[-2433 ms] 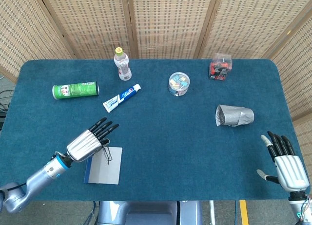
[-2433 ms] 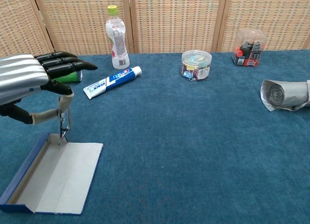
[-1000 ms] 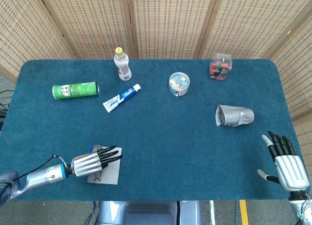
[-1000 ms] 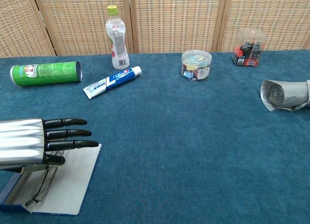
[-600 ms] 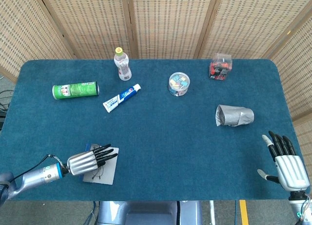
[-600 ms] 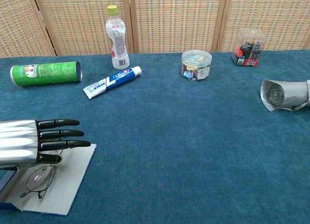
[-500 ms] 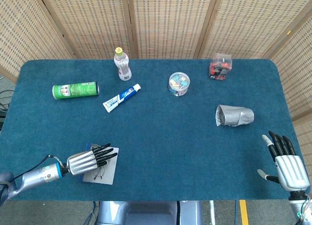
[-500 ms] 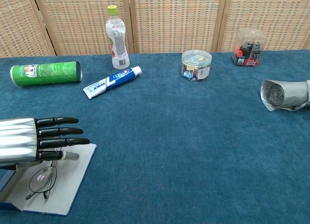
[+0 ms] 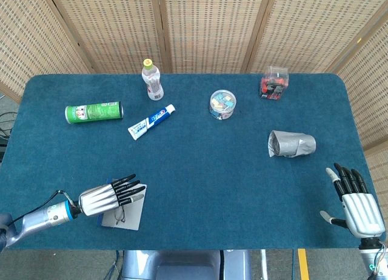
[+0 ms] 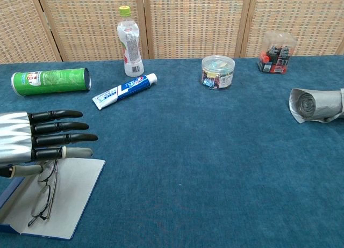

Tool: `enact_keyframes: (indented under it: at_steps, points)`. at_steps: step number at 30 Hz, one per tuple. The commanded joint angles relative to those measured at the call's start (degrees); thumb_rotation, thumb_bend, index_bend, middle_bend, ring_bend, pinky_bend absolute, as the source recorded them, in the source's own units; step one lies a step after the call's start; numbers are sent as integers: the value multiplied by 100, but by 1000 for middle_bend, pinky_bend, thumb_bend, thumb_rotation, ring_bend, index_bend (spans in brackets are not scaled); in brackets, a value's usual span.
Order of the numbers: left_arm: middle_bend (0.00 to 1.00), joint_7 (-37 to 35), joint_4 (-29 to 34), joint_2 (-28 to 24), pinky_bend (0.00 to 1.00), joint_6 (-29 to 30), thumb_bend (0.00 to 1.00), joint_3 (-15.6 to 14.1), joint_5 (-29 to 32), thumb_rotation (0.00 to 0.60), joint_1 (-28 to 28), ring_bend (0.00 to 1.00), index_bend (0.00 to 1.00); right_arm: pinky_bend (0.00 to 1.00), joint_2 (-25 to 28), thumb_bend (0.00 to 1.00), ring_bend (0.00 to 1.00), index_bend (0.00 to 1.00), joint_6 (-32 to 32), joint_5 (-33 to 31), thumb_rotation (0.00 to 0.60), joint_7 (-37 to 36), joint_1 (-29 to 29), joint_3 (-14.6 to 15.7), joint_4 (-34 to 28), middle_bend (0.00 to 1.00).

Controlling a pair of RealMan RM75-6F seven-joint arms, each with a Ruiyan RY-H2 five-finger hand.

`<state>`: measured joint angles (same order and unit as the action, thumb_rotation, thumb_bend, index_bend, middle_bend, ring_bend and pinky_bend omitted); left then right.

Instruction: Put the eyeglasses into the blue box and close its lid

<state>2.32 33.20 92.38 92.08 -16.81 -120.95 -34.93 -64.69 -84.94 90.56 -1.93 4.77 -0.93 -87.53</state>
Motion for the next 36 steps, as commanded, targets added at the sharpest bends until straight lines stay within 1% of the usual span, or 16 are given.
enact_keyframes:
  at_steps: [1, 3, 6, 7, 8, 10, 12, 15, 16, 21, 24, 25, 28, 30, 34, 36]
  points:
    - [0, -38, 288, -119, 0, 251, 358, 133, 91, 600, -47, 0, 0, 0, 2, 0, 0, 0, 8, -2, 600, -4, 2, 1, -3, 0]
    - [0, -27, 509, -167, 0, 321, 335, 215, 157, 600, -69, 0, 0, 0, 3, 0, 0, 0, 10, -5, 600, -8, 2, 1, -4, 0]
    - [0, 42, 956, -249, 0, 201, 232, 333, 314, 600, -99, 0, 0, 0, 6, 0, 0, 0, 9, -6, 600, -13, 0, 1, -9, 0]
    - [0, 74, 1154, -284, 0, 93, 180, 372, 394, 600, -103, 0, 0, 0, 6, 0, 0, 0, 10, -6, 600, -14, 0, 1, -10, 0]
    - [0, 158, 1499, -353, 0, -123, 136, 422, 534, 600, -99, 0, 0, 0, 7, 0, 0, 0, 15, -9, 600, -16, 1, 2, -11, 0]
    - [0, 263, 2040, -459, 0, -431, 102, 454, 685, 600, -118, 0, 0, 0, 9, 0, 0, 0, 19, -12, 600, -20, 2, 0, -15, 0]
    - [0, 395, 2702, -565, 0, -757, 101, 476, 827, 600, -145, 0, 0, 0, 13, 0, 0, 0, 27, -16, 600, -31, 3, 2, -13, 0]
    - [0, 628, 3297, -623, 0, -1124, 101, 506, 1027, 600, -132, 0, 0, 0, 17, 0, 0, 0, 38, -18, 600, -44, 7, 4, -15, 0]
    - [0, 893, 3609, -644, 0, -1358, 102, 545, 1185, 600, -101, 0, 0, 0, 21, 0, 0, 0, 45, -21, 600, -47, 8, 4, -18, 0]
    - [0, 1802, 4661, -608, 0, -2198, 116, 742, 1933, 600, 27, 0, 0, 0, 30, 0, 0, 0, 51, -25, 600, -55, 6, 8, -27, 0]
    - [0, 2143, 4981, -545, 0, -2459, 138, 814, 2152, 600, 47, 0, 0, 0, 32, 0, 0, 0, 57, -30, 600, -65, 8, 6, -30, 0]
    - [0, 2271, 5095, -508, 0, -2548, 160, 834, 2213, 600, 53, 0, 0, 0, 36, 0, 0, 0, 68, -33, 600, -66, 11, 8, -35, 0]
    - [0, 2777, 5236, -425, 0, -2631, 216, 943, 2407, 600, 134, 0, 0, 0, 46, 0, 0, 0, 80, -41, 600, -78, 15, 7, -47, 0]
    - [0, 2944, 5336, -394, 0, -2674, 236, 1015, 2584, 600, 193, 0, 0, 0, 47, 0, 0, 0, 79, -40, 600, -88, 13, 8, -46, 0]
    - [0, 2743, 5703, -551, 0, -2986, 258, 1199, 3188, 600, 217, 0, 0, 0, 53, 0, 0, 0, 86, -33, 600, -114, 14, 16, -40, 0]
    - [0, 2549, 5866, -677, 0, -3103, 286, 1316, 3452, 600, 202, 0, 0, 0, 56, 0, 0, 0, 91, -29, 600, -118, 16, 19, -39, 0]
